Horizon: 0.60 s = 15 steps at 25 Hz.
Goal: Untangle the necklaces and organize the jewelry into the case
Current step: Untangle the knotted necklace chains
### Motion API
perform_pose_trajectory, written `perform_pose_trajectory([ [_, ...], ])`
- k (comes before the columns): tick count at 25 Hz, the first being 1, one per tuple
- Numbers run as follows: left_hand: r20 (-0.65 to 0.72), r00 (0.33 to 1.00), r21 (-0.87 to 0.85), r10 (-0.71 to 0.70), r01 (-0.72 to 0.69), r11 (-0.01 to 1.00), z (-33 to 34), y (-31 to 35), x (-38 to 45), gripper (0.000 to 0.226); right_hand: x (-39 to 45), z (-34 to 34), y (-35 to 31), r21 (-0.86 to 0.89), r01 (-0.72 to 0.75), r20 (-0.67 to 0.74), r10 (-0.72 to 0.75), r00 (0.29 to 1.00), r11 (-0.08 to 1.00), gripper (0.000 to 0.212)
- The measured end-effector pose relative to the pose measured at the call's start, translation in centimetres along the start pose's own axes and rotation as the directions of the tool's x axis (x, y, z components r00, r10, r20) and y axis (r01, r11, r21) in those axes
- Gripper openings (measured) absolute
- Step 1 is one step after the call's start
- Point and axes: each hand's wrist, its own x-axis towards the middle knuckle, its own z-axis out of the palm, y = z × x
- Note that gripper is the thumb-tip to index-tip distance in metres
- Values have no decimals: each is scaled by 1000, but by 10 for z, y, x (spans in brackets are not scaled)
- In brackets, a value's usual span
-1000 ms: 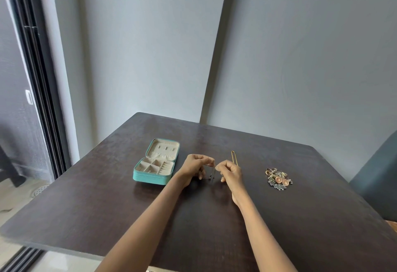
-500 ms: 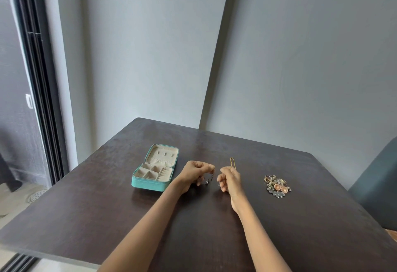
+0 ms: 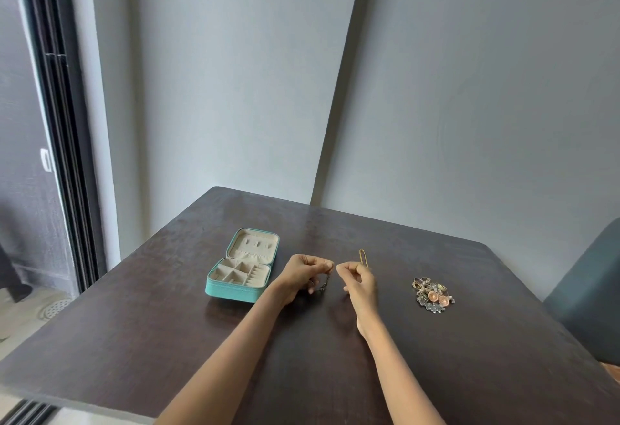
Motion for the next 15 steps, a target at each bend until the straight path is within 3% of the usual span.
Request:
perform_pose_trajectory([
  [6, -18, 1000, -6, 8, -8, 1000, 0, -1, 1, 10, -4, 2, -5, -135, 51, 39, -47, 998, 990, 10],
  [15, -1, 998, 34, 62, -62, 998, 0, -6, 1, 5, 1, 0, -10, 20, -92, 36, 92, 995, 996, 15],
])
